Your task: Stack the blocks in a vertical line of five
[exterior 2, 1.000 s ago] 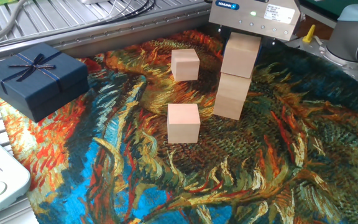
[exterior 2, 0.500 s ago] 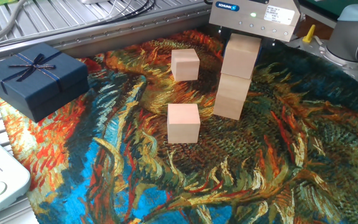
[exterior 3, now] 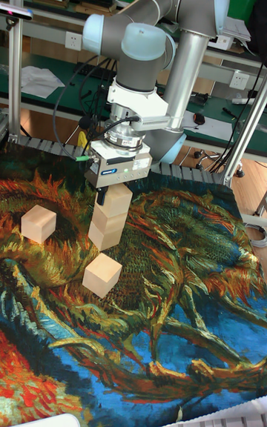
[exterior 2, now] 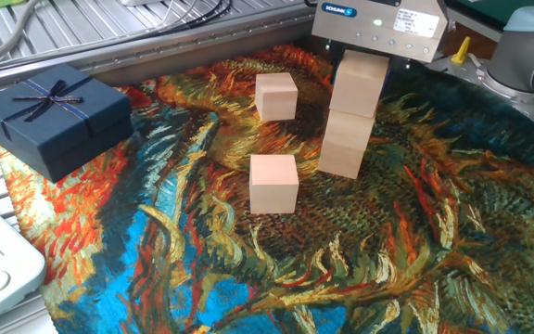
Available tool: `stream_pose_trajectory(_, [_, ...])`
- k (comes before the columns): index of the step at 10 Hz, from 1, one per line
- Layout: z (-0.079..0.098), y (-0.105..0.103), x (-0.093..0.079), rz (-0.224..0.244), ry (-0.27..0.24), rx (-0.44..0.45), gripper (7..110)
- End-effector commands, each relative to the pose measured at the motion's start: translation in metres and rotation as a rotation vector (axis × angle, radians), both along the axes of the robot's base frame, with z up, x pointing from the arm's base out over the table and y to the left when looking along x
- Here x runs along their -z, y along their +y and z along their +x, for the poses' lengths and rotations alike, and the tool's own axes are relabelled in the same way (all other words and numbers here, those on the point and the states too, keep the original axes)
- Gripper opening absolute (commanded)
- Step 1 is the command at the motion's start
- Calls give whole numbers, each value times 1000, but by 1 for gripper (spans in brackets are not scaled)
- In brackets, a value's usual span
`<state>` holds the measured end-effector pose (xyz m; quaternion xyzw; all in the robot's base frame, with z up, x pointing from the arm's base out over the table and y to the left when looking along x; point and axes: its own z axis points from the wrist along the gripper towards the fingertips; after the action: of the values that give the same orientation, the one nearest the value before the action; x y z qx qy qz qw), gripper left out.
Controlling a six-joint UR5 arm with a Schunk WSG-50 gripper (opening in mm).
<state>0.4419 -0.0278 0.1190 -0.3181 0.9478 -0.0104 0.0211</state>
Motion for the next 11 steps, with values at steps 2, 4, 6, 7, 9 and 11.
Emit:
stream_pose_trajectory(2, [0, 4, -2, 16, 0, -7, 22])
stream_pose_trajectory(4, [0, 4, -1, 14, 0, -9, 22])
stream_pose_trajectory(6, [0, 2, 0, 6, 2, -7, 22])
stream_pose_trajectory(7, [0, 0, 0, 0, 3, -12, 22])
stream_pose_trajectory(9, [0, -1, 0, -5, 2, -13, 22])
stream_pose_trajectory(11, [-2, -2, 0, -7, 11, -10, 22])
